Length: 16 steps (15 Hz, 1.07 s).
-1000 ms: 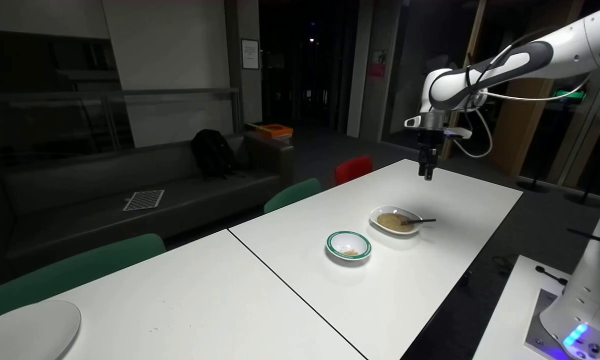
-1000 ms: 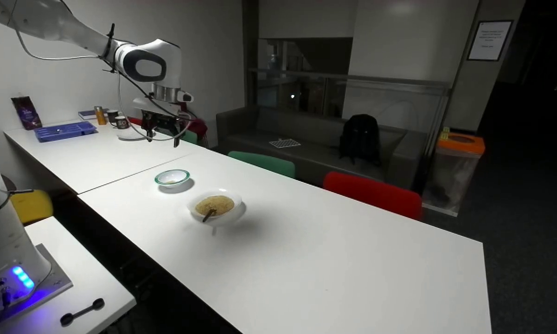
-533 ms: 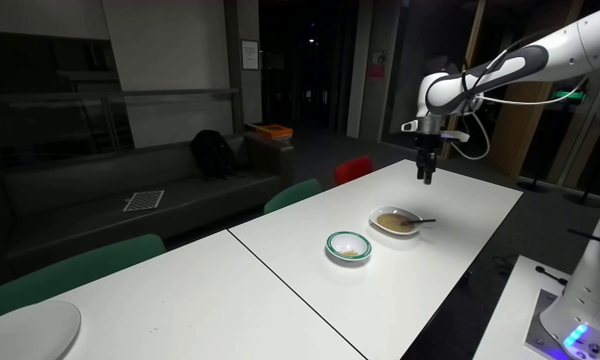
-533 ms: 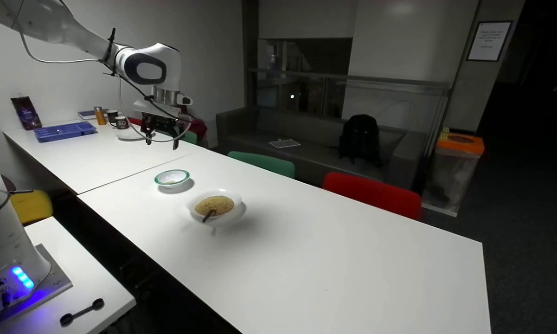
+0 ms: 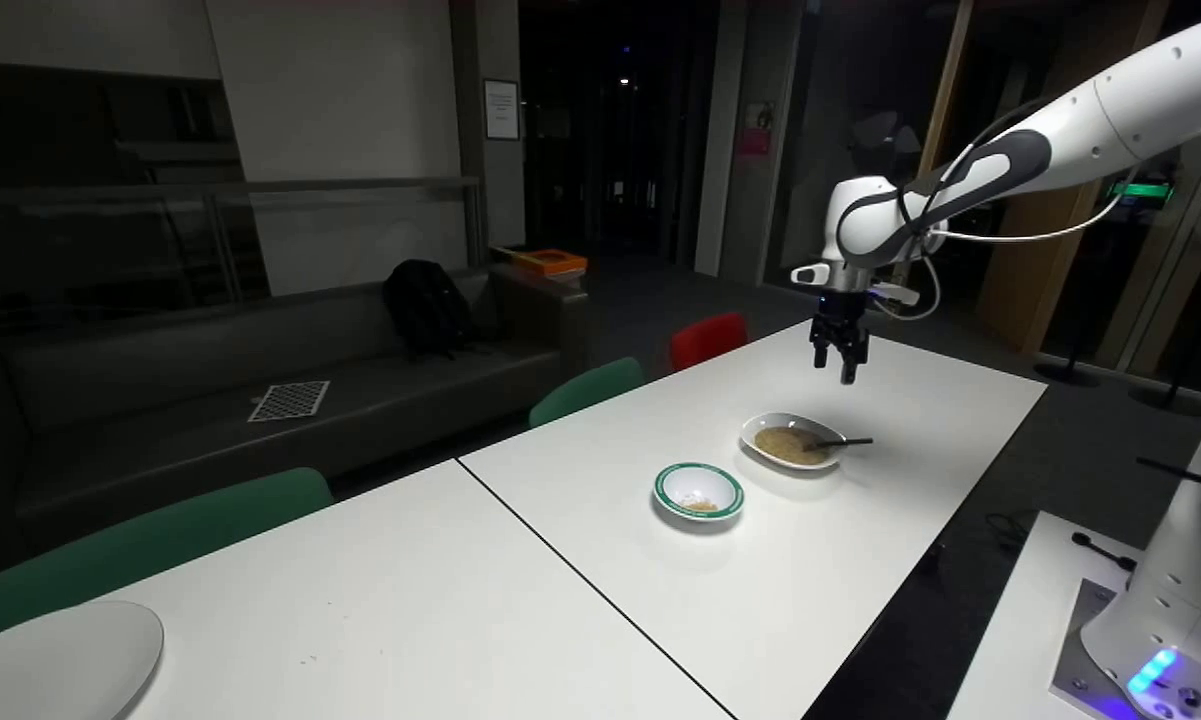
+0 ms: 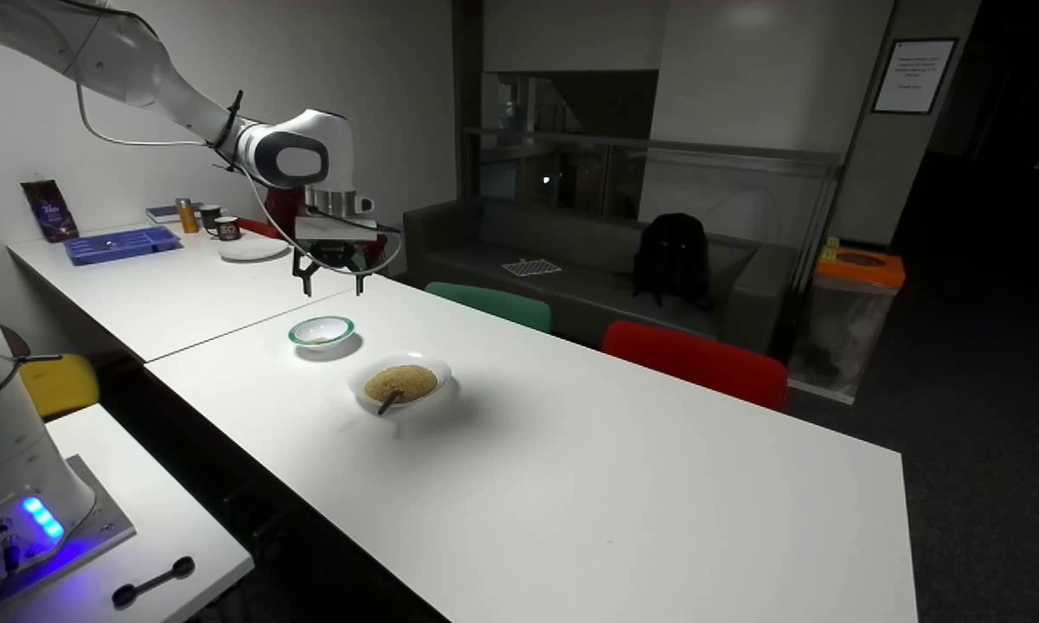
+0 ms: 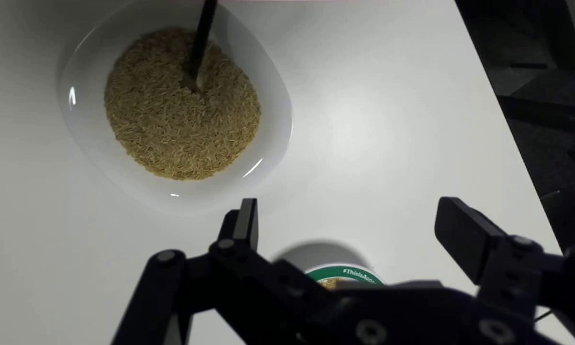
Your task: Scoop some contents from the white plate using the spoon and put it in the bowl.
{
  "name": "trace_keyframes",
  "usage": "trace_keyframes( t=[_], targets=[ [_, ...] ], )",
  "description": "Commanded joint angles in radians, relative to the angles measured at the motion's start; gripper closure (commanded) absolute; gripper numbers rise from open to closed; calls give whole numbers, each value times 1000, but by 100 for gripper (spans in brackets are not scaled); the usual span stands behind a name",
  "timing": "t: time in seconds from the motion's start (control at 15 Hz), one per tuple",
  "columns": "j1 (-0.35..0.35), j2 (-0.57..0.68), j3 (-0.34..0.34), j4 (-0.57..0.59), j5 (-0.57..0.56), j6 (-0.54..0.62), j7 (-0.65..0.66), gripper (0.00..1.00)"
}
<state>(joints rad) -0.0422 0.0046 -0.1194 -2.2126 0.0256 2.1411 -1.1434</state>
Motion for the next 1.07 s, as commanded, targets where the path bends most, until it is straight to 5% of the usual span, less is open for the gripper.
trace_keyframes(
  t=[0.0, 0.53, 0.73, 0.93, 1.0],
  targets=[
    [-56, 17, -18, -4, 39, 89, -157, 0],
    [-140, 33, -60, -93, 243, 240, -274, 0],
    [-149, 56, -62, -115, 254, 240, -271, 0],
    [-160, 80, -62, -79, 231, 119, -245, 0],
    [-154, 76, -55, -102, 225, 176, -244, 0]
  ],
)
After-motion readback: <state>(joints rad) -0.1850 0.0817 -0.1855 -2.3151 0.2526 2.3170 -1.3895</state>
